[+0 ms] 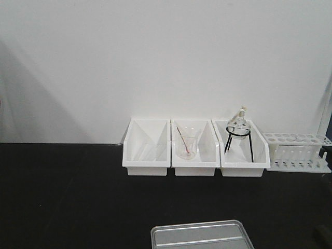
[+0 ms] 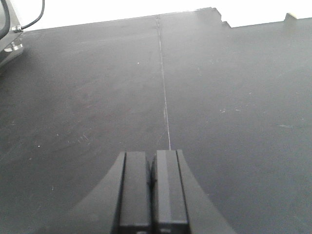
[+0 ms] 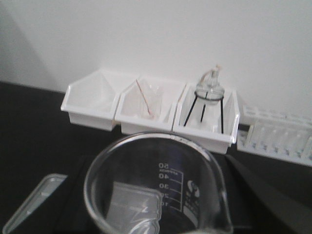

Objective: Move beaker to silver tray on left bench
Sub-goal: 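Stop the base facing the silver tray, beaker still held, then lower the beaker with the right gripper onto the silver tray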

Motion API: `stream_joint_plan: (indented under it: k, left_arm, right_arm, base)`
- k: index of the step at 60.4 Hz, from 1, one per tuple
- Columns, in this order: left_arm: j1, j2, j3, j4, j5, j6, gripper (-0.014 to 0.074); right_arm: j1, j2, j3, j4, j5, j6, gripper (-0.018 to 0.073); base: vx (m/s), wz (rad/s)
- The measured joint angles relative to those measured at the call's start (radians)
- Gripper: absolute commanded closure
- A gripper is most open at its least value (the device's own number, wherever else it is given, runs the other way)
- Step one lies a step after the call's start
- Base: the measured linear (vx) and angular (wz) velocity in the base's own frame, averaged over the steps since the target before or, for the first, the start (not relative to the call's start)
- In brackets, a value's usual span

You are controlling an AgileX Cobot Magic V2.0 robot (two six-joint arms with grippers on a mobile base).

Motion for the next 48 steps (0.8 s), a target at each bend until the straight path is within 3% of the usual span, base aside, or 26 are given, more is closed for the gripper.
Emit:
stream_joint_plan:
  k: [13, 25, 34, 42, 48]
  left_arm:
    - [0.0, 0.0, 0.0, 0.0, 0.0, 0.0, 0.0595]
    - [0.0, 0.0, 0.0, 0.0, 0.0, 0.0, 0.0595]
    - [0.0, 0.0, 0.0, 0.0, 0.0, 0.0, 0.0595]
    - [0.0, 0.0, 0.0, 0.0, 0.0, 0.0, 0.0595]
    - [0.0, 0.0, 0.0, 0.0, 0.0, 0.0, 0.0595]
  right_arm:
    - [0.0, 0.404, -0.154, -0.152, -0.106, 0.0, 0.0571]
    - [0.0, 0.775, -0.35, -0.185, -0.281, -0.001, 0.0571]
    - [0.0, 1.007, -0.487, -0.192, -0.472, -0.058, 0.0571]
    - [0.0, 1.136, -0.581, -0.115, -0.704, -0.198, 0.0571]
    - [-0.008, 1.174, -0.597, 0.028, -0.817, -0.344, 0.0571]
  base:
    - [0.0, 0.0]
    - [0.0, 0.0]
    - [0.0, 0.0]
    - [0.0, 0.0]
    - [0.0, 0.0]
